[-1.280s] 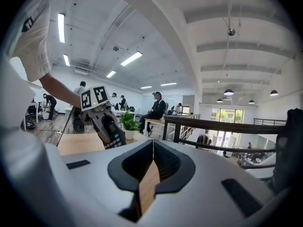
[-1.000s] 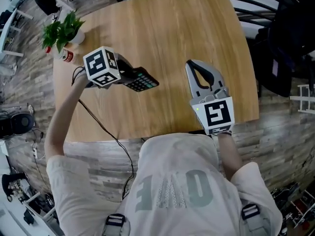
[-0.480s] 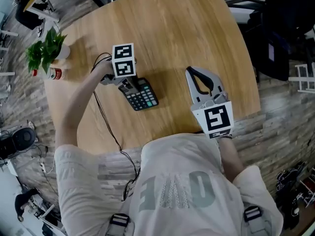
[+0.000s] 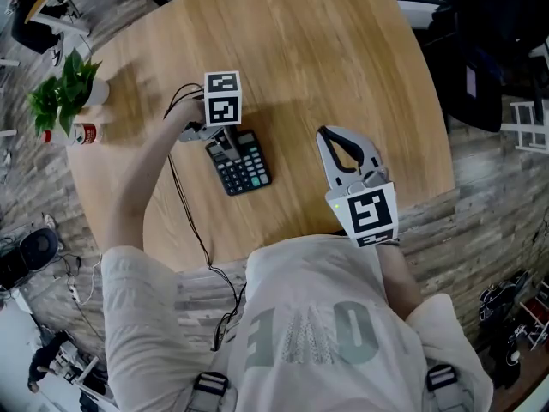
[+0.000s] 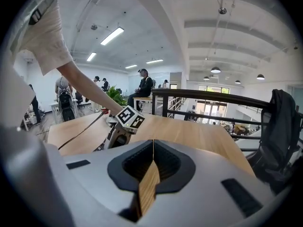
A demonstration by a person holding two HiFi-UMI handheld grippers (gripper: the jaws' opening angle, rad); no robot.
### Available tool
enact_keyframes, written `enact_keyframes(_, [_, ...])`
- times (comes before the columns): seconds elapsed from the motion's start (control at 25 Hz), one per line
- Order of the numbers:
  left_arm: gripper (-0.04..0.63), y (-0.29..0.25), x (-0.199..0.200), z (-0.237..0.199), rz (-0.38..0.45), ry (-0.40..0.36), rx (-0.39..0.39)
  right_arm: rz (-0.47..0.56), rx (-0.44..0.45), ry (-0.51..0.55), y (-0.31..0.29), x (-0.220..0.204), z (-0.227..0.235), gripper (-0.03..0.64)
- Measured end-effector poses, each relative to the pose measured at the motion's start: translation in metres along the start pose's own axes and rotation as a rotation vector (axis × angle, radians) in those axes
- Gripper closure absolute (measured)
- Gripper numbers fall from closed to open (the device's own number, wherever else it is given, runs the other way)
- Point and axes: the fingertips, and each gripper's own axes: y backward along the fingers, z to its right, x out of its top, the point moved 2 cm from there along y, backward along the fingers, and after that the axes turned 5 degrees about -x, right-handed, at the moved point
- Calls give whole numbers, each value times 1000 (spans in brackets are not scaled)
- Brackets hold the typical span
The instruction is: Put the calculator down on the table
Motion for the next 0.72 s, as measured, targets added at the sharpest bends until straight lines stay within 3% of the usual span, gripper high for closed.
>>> enact_keyframes(0.24, [472,1,0,-7,19,30,41,0,22,6,-1,1,-2,597])
enact_keyframes(0.52, [452,5,-1,-10,59,54,201,19,47,12,3,4,-5,597])
enact_keyframes(0.72, [334,6,-1,-6,90,87,296,54,71,26,12,13,-9,597])
